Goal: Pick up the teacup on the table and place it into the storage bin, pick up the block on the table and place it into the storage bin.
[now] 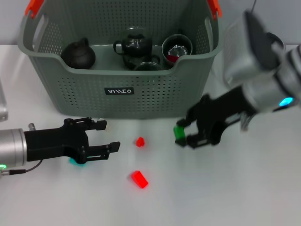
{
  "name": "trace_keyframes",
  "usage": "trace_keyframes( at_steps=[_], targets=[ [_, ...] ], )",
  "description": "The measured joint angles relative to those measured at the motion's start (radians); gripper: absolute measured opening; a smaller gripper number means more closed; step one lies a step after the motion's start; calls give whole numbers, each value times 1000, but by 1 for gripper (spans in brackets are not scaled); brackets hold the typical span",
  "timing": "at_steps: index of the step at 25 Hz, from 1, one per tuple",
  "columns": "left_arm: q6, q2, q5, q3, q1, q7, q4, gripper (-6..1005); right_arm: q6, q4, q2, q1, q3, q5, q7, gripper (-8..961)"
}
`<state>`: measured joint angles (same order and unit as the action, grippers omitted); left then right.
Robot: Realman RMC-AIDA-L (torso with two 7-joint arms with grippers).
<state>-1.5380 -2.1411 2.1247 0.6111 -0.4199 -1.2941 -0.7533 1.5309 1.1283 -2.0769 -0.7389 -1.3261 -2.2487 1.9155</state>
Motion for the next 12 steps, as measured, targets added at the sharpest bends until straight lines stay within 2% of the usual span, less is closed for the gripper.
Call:
trace_keyframes(
  at_steps=[4, 7, 9, 10, 12],
  targets=[
    [-24, -1, -3, -8, 17, 2, -21, 750, 253, 160, -3, -37, 218, 67, 76, 457],
    [-26, 0, -2, -8, 19, 2, -24, 750, 384, 251, 5, -120, 426, 160, 157, 457],
    [-25, 1, 0, -8, 18, 2, -26, 750, 396, 282, 22, -182, 535, 188, 201, 458],
    [-26, 1, 0, -8, 16, 2, -27, 750, 377, 285, 38, -216, 578, 194, 222, 458],
    [-26, 1, 1, -8, 13, 3, -28, 750, 313, 257, 68, -254, 601, 192, 249, 466]
  ],
)
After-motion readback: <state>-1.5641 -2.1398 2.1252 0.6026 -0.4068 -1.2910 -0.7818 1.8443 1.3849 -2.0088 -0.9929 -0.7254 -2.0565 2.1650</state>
